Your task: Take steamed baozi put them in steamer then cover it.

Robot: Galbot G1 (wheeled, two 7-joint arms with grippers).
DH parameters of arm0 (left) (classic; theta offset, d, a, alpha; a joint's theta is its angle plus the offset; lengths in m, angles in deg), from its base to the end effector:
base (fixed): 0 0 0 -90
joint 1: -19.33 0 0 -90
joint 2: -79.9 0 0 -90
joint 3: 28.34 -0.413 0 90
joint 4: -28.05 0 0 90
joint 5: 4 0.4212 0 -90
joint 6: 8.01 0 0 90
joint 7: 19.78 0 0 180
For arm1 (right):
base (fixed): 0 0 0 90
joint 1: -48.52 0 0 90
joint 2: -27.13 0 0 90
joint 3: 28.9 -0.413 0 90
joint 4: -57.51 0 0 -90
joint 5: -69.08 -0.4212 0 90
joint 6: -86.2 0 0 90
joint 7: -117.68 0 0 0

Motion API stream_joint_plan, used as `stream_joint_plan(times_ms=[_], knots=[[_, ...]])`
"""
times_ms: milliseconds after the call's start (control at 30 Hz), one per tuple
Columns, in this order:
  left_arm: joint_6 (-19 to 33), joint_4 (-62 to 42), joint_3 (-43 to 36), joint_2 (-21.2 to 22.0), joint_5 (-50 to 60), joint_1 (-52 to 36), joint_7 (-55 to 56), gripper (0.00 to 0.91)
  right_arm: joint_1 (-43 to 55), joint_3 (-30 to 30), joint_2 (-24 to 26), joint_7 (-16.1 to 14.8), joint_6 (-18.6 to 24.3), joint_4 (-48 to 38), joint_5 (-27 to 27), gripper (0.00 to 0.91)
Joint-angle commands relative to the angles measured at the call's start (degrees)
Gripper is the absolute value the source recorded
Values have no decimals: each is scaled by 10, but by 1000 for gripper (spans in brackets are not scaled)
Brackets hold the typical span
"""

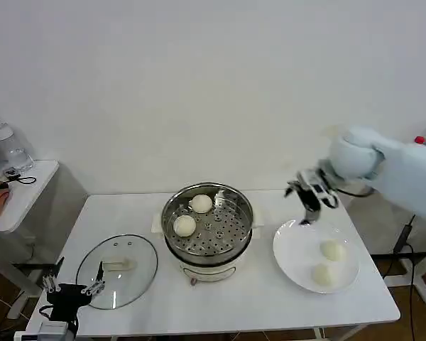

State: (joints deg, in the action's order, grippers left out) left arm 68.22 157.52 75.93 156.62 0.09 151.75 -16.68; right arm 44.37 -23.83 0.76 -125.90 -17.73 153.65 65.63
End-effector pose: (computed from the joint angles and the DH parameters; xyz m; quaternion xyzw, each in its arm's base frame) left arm 0.1497 0.1114 -0.3033 0.0680 -0.9691 -0.2024 0.1235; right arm 0.5331 -0.1444 -0.0758 0.5234 -0.5103 0.6044 0.3168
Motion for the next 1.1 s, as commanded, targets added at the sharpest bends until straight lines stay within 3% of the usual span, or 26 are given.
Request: stream_joint_plan(times_ms=[33, 133, 200, 667, 1100], knots=[[1, -6, -3, 0, 4, 2, 0, 907, -295, -197, 126, -16, 49, 32, 103, 907], [2, -10, -2, 0, 5, 4, 1, 907, -375, -269, 126, -14, 52, 26, 119, 907], [2, -14, -2, 0, 7, 4, 1, 907, -396, -278, 118, -11, 54, 17, 126, 907], [1, -19, -2, 4, 13, 7, 2, 907, -402, -271, 33, -4, 48, -62, 133, 907], [1, -27, 1, 6, 12, 2, 2, 907, -399, -264, -3, 3, 39, -113, 138, 897]])
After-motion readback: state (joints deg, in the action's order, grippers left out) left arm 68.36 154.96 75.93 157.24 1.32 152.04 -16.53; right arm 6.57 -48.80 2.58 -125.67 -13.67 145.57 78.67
